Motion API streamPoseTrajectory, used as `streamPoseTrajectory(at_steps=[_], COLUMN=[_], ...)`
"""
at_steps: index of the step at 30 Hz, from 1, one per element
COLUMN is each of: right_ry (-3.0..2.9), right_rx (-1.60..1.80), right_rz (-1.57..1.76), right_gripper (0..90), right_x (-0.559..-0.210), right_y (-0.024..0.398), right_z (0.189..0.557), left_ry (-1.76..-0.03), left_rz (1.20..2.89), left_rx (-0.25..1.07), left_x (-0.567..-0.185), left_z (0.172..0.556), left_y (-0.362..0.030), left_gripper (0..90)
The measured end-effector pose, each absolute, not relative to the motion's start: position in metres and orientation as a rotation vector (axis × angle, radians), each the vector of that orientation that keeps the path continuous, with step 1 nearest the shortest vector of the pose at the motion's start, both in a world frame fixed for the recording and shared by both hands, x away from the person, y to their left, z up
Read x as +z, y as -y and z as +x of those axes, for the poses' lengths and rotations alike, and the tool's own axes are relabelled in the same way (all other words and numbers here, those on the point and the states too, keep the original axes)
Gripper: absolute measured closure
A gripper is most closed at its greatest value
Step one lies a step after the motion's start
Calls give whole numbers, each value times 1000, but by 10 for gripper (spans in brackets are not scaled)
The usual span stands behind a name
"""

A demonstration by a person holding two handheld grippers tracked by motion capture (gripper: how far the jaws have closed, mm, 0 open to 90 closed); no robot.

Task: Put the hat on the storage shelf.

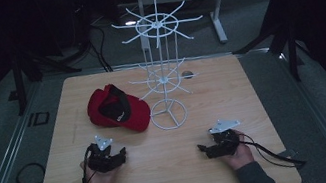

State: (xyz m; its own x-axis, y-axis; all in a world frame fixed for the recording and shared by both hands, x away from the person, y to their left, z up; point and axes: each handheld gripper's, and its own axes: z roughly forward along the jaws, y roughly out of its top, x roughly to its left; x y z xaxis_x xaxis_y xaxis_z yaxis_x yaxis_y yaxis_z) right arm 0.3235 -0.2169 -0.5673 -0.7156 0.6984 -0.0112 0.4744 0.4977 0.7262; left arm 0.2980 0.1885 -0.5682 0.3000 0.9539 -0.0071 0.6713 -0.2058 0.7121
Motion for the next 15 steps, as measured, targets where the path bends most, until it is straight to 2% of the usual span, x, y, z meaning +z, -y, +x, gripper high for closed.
streamPoseTrajectory(at_steps=[8,11,12,15], right_ry=[-2441,-2441,-2441,-2441], right_rx=[1044,1044,1044,1044], right_rz=[987,987,987,986], right_gripper=[200,200,199,200], right_x=[-567,-567,-567,-567], right_y=[217,217,217,217], right_z=[323,323,323,324], left_ry=[-1450,-1444,-1440,-1437], left_rz=[1954,1961,1968,1974], left_rx=[595,592,588,580], left_x=[-568,-567,-566,-565], left_z=[297,296,295,294], left_y=[-187,-187,-186,-184], left_gripper=[342,376,426,492])
